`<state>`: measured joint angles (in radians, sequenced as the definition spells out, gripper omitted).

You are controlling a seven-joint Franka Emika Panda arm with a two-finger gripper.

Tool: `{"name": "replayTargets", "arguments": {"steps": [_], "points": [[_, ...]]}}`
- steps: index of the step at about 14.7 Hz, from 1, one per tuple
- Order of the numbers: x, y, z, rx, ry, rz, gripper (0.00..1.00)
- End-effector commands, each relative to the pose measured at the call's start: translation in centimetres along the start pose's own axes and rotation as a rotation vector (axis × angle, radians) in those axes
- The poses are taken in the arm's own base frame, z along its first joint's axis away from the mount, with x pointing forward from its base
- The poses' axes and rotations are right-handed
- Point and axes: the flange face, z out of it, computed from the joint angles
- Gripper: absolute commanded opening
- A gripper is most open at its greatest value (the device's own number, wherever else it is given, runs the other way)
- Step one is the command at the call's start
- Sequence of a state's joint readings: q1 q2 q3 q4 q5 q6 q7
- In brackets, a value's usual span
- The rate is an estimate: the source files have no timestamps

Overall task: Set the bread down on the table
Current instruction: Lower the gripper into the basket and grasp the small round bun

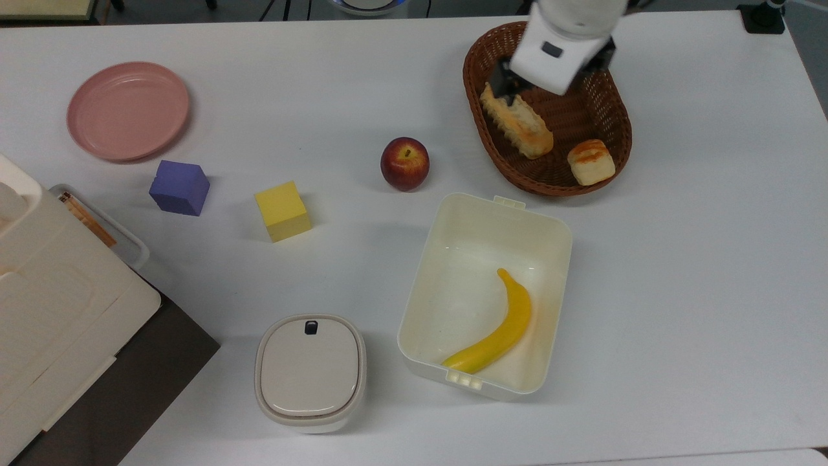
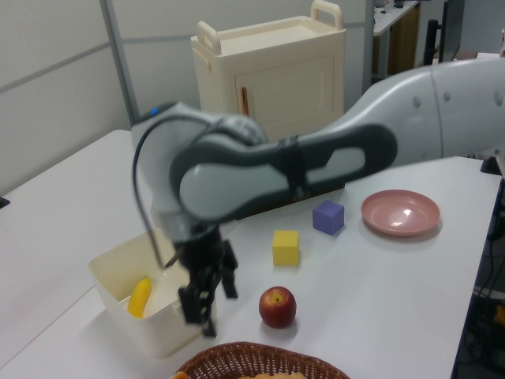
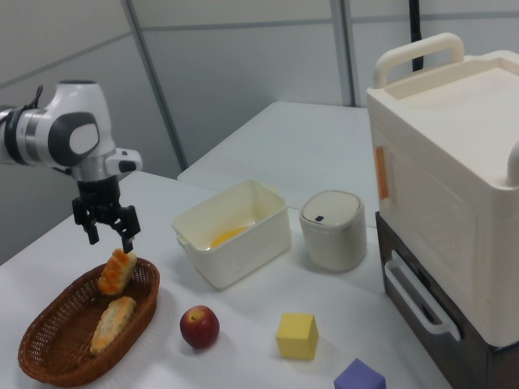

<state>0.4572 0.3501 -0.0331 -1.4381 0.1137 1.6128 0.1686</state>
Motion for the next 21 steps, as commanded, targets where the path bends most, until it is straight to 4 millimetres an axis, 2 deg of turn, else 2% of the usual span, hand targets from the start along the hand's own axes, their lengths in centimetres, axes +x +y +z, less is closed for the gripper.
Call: {"name": "replayTargets", "arguments": {"steps": [1, 5, 10, 11, 12, 13, 14, 16, 19, 21], "points": [[1.6, -3.8, 3.8, 0.009, 0.029, 0.078, 1.00], [3.9, -6.4, 7.6, 0.016, 0.092, 0.155, 1.00], [5.0, -6.8, 9.6, 0.008, 0.116, 0.177, 1.00], [5.2, -6.8, 9.6, 0.011, 0.129, 0.181, 0.78], [5.2, -6.8, 9.6, 0.011, 0.128, 0.181, 0.48], [5.2, -6.8, 9.4, 0.013, 0.127, 0.184, 0.14], [5.1, -6.4, 9.1, 0.015, 0.125, 0.191, 0.00], [4.9, -6.2, 8.1, 0.019, 0.132, 0.190, 0.00], [3.0, -5.2, 4.7, 0.007, 0.107, 0.192, 0.00], [1.6, -3.5, 1.8, 0.002, 0.090, 0.207, 0.00]]}}
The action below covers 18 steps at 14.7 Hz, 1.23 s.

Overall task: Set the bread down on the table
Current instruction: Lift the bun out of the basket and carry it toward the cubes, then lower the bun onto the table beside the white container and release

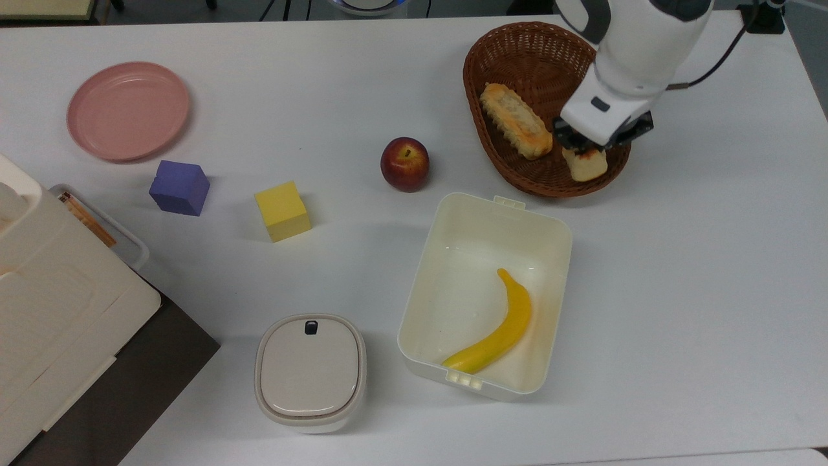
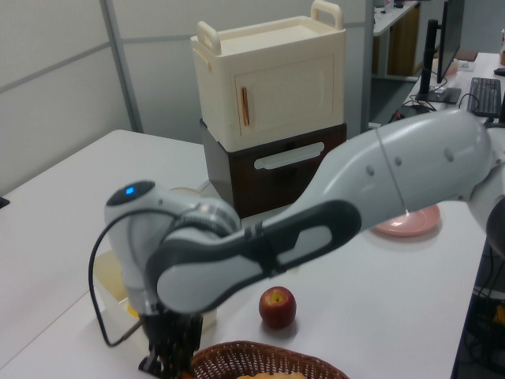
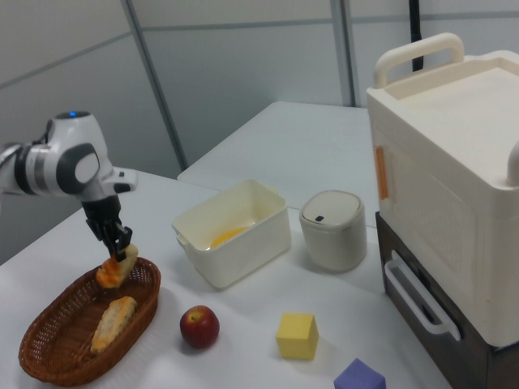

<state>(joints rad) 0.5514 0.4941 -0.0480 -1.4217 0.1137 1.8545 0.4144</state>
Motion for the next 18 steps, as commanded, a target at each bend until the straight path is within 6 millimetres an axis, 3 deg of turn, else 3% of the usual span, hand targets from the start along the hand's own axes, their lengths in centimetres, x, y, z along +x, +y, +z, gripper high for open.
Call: {"name": "replayTargets", "arguments": {"steps": [1, 3, 6, 11, 12, 13, 14, 15, 18], "points": [[-2.3, 4.8, -7.5, -0.016, -0.030, 0.037, 0.00], [-3.0, 9.5, -10.9, -0.021, -0.057, 0.001, 0.00], [-2.7, 17.2, -14.1, -0.059, -0.046, -0.021, 0.00], [-2.2, 27.0, -15.0, -0.104, -0.088, -0.068, 0.01], [-2.1, 28.7, -15.1, -0.102, -0.088, -0.068, 0.08], [-2.0, 30.4, -15.1, -0.099, -0.090, -0.065, 0.35], [-2.0, 31.8, -15.1, -0.105, -0.092, -0.067, 0.81], [-2.0, 32.9, -15.1, -0.128, -0.093, -0.071, 1.00], [-1.9, 36.5, -14.9, -0.130, -0.095, -0.049, 1.00]]}}
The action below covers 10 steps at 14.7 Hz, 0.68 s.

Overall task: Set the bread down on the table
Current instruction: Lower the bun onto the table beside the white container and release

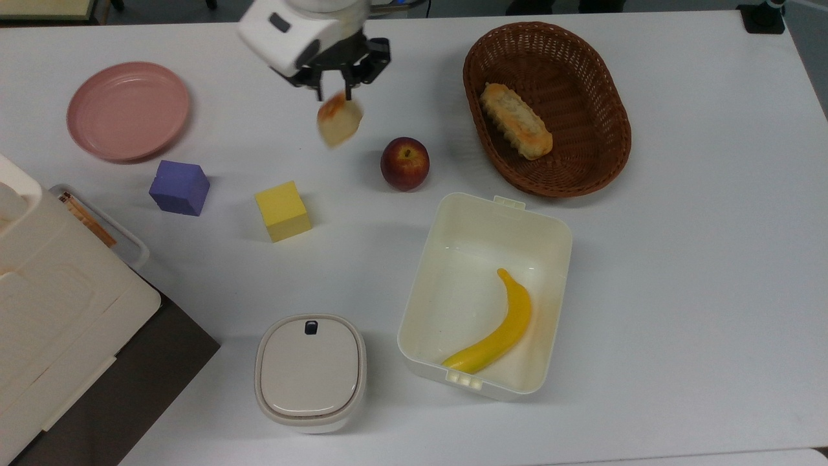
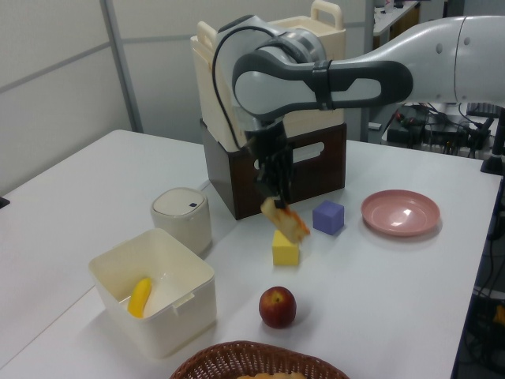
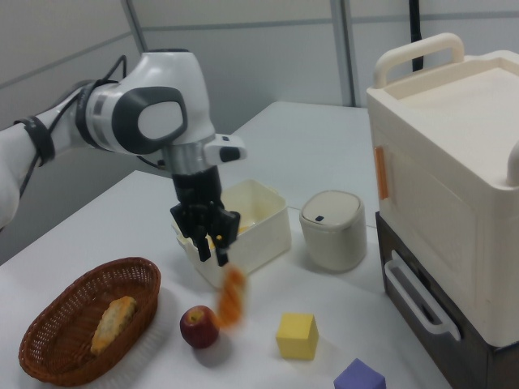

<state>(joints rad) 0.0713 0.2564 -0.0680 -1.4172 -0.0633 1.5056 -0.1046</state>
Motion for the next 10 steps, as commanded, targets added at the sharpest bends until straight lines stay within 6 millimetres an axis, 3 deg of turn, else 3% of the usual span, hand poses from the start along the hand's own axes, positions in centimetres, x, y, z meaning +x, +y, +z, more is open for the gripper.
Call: {"name": "replayTargets", "arguments": {"steps": [1, 3, 5, 10], "points": [[-0.7, 3.5, 0.5, -0.004, -0.011, 0.005, 1.00], [-1.0, 4.3, 0.1, -0.006, -0.003, -0.014, 1.00], [-1.5, 6.5, -0.9, 0.002, 0.020, 0.005, 1.00], [-1.7, 8.4, -1.8, -0.010, 0.080, 0.046, 1.00]]}}
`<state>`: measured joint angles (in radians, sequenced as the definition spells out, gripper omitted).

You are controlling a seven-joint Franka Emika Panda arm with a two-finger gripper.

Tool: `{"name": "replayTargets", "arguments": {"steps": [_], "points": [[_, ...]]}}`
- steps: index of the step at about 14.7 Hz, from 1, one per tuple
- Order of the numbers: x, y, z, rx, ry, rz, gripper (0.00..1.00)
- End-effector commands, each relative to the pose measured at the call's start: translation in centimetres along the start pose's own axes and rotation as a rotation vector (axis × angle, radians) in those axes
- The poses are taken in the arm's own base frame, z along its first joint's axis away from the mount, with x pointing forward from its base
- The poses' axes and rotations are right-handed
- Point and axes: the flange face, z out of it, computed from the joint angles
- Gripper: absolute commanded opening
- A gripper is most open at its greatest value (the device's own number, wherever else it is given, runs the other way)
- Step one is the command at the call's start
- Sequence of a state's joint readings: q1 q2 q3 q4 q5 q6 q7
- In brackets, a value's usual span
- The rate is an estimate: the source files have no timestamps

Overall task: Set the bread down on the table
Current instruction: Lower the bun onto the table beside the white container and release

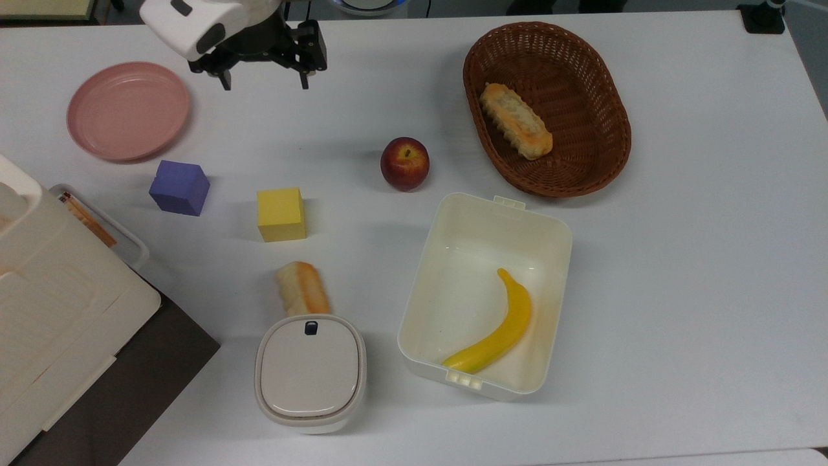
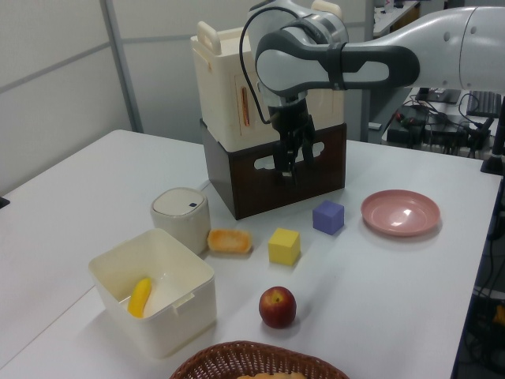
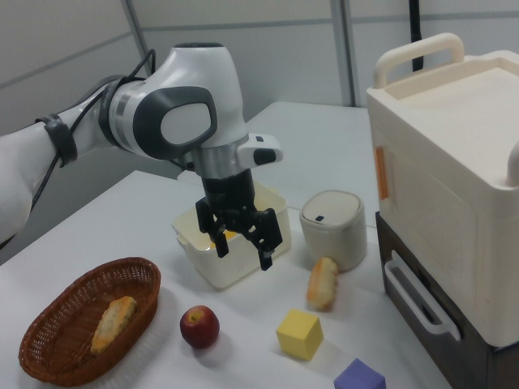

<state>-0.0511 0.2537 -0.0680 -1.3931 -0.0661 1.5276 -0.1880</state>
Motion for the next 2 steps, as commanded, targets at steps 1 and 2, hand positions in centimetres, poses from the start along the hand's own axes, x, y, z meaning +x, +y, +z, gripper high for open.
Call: {"name": "replayTargets", "arguments": {"steps": [1, 2], "points": [[-0.47, 0.91, -1.06, -0.019, 0.043, 0.007, 1.00], [-0.42, 0.95, -1.11, -0.023, 0.049, 0.006, 1.00]]}}
